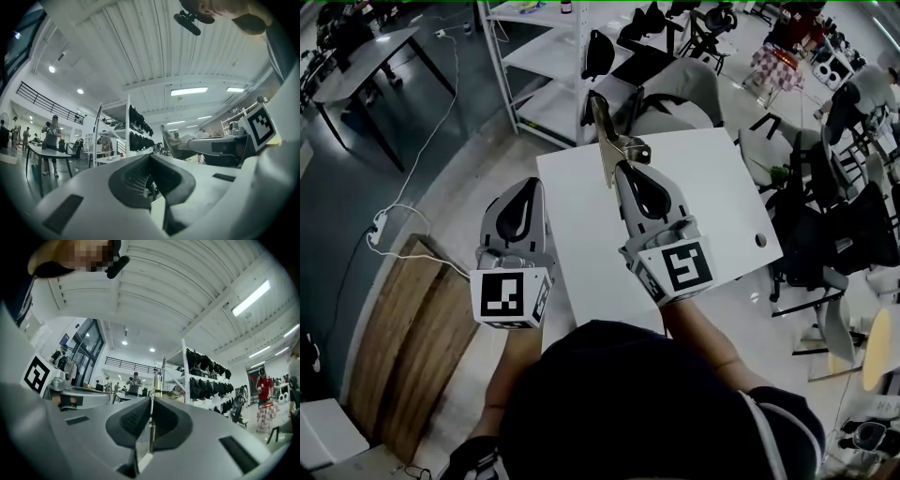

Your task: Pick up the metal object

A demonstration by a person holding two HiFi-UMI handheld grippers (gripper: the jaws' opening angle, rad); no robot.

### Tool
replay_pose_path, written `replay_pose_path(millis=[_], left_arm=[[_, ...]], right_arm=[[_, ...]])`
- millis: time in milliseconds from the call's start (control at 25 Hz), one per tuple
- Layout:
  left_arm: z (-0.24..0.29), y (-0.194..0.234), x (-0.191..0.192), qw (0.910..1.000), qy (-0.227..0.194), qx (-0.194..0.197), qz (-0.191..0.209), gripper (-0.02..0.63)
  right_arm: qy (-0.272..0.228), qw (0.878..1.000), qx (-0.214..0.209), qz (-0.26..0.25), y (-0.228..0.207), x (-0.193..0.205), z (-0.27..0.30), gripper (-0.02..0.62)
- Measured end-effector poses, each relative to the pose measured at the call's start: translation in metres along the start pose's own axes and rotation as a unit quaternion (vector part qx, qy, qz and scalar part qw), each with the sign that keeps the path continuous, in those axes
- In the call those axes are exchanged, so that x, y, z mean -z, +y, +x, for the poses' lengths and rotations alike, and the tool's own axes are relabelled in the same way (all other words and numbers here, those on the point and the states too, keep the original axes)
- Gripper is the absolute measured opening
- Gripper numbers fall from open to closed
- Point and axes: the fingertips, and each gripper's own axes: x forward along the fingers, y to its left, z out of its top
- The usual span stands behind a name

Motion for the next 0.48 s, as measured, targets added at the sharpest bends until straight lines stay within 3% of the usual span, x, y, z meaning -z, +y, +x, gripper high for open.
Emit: replay_pose_path(millis=[480], left_arm=[[-0.0026, 0.0008, 0.0032, 1.0, -0.001, 0.001, -0.003, 0.023]], right_arm=[[0.012, 1.0, 0.007, 0.007, -0.0048, 0.0068, -0.0017, 0.032]])
